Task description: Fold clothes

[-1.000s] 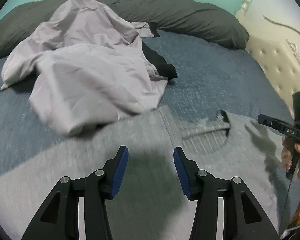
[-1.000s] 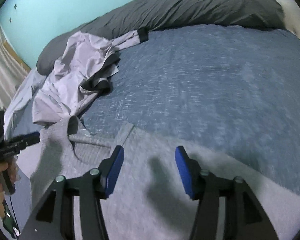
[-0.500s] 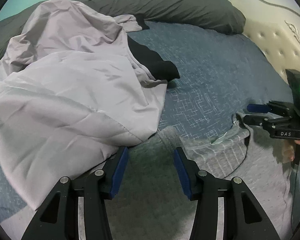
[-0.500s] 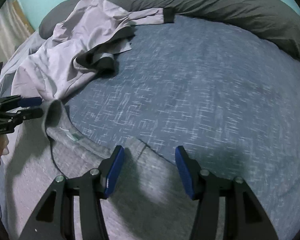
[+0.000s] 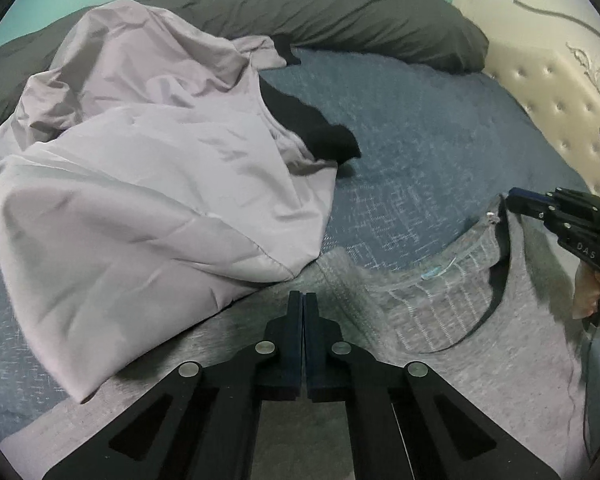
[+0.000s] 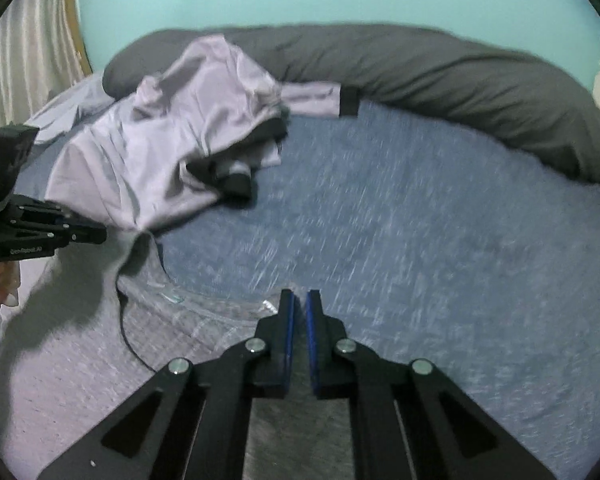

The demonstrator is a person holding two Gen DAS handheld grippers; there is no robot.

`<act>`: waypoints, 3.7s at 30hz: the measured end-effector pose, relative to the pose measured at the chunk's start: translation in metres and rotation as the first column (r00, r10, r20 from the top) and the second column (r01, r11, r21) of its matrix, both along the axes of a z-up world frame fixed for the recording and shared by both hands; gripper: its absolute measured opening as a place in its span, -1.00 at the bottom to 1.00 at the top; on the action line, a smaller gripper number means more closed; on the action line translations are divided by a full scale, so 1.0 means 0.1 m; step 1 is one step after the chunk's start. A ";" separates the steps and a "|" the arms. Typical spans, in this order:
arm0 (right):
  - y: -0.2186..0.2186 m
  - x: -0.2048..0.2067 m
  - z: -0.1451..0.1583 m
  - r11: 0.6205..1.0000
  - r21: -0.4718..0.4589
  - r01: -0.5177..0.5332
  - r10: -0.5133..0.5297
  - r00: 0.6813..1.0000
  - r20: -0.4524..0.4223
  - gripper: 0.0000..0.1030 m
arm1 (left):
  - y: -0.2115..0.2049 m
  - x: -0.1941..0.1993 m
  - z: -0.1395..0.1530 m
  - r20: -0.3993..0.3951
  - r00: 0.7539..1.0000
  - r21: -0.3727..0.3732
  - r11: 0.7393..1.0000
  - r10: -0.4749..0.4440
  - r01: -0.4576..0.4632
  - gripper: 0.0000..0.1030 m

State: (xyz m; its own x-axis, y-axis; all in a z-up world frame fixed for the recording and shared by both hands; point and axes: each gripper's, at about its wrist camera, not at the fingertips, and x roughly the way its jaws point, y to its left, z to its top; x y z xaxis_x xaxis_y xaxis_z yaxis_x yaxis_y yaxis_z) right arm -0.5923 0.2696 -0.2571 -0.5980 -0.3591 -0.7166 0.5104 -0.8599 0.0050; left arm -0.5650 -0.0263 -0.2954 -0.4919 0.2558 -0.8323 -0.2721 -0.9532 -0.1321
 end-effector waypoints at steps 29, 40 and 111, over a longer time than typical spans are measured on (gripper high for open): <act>0.08 -0.01 -0.39 0.999 0.007 0.053 -0.054 0.998 0.023 -0.90 | 0.13 -0.07 -0.42 0.005 0.992 -0.202 0.972 -0.123 0.121 -0.81; 0.14 0.06 -0.24 0.997 -0.036 0.069 -0.070 0.997 -0.019 -0.90 | 0.06 0.04 -0.19 -0.089 0.992 -0.212 0.975 -0.091 0.070 -0.96; 5.66 2.42 -0.28 0.339 -0.358 0.870 -0.816 0.461 0.349 -0.36 | -0.41 2.94 0.37 0.033 0.969 -0.061 0.969 0.243 -0.241 -0.04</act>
